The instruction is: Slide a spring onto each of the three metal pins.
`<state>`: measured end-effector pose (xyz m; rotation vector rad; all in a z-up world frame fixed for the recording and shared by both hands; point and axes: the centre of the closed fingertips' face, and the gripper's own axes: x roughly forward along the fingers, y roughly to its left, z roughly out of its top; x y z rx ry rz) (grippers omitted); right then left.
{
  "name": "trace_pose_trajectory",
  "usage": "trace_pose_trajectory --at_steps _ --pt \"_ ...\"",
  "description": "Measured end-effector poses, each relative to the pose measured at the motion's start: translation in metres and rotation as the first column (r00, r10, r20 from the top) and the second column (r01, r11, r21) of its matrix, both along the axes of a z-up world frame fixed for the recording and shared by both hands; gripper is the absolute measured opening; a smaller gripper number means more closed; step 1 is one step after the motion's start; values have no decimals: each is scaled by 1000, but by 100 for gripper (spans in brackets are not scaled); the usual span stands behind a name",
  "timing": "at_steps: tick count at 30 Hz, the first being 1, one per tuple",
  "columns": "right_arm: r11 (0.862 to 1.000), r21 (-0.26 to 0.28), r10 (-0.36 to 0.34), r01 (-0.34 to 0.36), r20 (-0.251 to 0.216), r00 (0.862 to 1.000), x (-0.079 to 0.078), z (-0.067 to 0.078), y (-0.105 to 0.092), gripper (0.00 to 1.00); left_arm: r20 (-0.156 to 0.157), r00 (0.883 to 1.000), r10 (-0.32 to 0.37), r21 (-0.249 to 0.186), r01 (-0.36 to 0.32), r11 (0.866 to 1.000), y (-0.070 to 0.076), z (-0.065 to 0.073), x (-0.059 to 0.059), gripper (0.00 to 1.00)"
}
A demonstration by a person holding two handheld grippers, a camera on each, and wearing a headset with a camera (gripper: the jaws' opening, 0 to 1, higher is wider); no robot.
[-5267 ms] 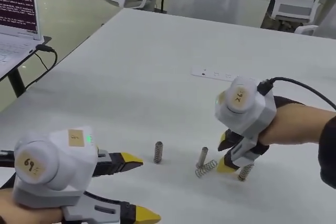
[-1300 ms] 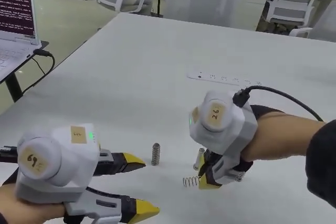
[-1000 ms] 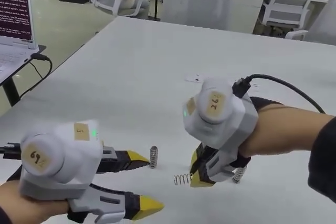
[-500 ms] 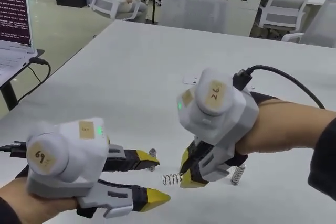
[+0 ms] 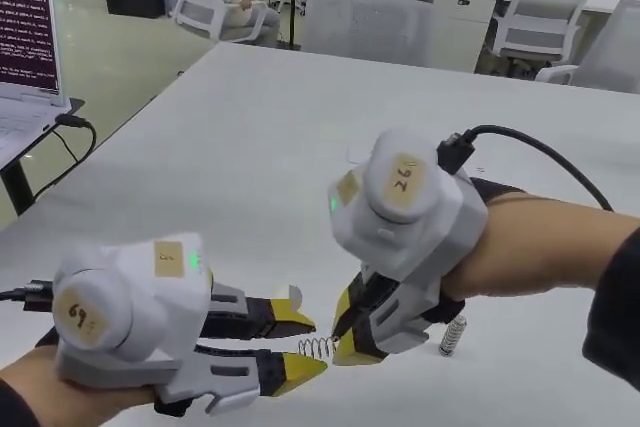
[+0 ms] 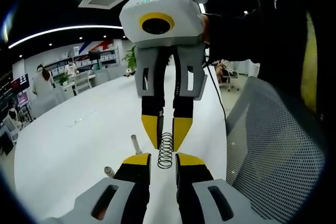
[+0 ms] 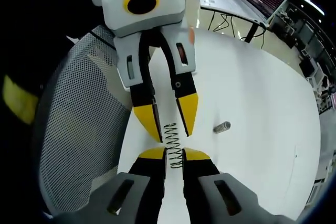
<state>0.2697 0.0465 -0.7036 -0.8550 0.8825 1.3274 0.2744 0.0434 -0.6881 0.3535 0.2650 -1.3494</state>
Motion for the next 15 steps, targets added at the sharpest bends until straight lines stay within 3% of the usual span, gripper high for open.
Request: trace_pose_trajectory --at_steps 6,15 --pt "1000 4 -4 4 -4 1000 -1 1 1 9 10 1000 -13 5 13 1000 -1 -1 -2 4" --pt "1000 4 0 0 -3 1000 -3 1 1 9 7 1000 -30 2 30 1000 -2 -1 -5 3"
